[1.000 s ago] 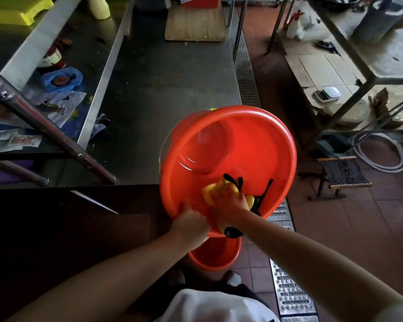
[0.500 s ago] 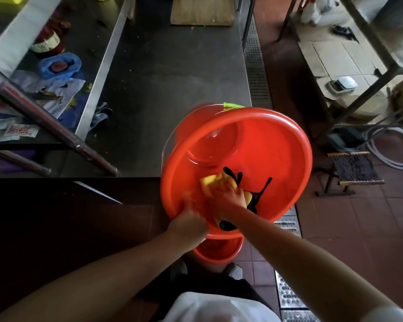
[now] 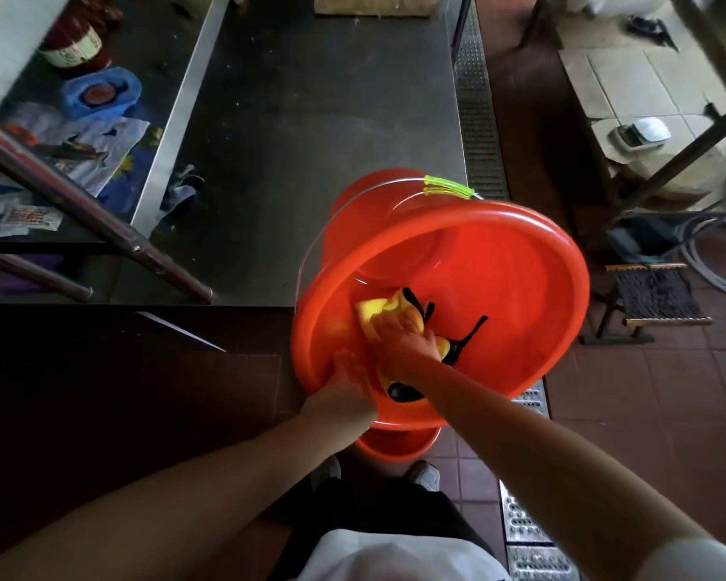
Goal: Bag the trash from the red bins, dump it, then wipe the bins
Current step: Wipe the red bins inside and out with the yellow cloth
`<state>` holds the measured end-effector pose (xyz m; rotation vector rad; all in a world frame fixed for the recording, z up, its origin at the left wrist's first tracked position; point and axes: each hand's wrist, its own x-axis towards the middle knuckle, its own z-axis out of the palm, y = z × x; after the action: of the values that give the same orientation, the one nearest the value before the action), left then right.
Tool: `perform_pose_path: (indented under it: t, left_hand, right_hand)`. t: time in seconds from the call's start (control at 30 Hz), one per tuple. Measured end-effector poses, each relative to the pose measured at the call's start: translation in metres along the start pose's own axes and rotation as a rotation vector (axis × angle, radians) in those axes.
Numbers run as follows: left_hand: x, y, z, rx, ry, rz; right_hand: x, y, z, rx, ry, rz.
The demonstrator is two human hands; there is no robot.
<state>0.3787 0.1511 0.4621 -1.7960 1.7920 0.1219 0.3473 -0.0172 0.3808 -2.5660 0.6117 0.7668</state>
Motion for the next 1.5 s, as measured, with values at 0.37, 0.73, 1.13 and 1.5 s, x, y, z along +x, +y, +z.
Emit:
perform_pose_path:
  t: [0.37,0.73,1.13,1.5]
  left_hand:
    - [0.004,0.0,-0.001,0.011,-0.009,0.019]
    - [0.0,-0.004,-0.001,0.122,0.024,-0.017]
    - [-0.003,-0.008,-0.009,-0.024,-0.023,0.013]
    - [0.002,-0.009,-0.01,-0.086,0.014,0.012]
  right_hand:
    - [0.017,0.004,-0.014,0.003,0.066,0.142]
    - [0.062,0.024,-0.022,-0.065,0.202,0.121]
    - [-0.083,-0.004,0.007,-0.099,0.096,0.112]
    - [-0.104,-0.004,-0.002,-0.138,0.047,0.125]
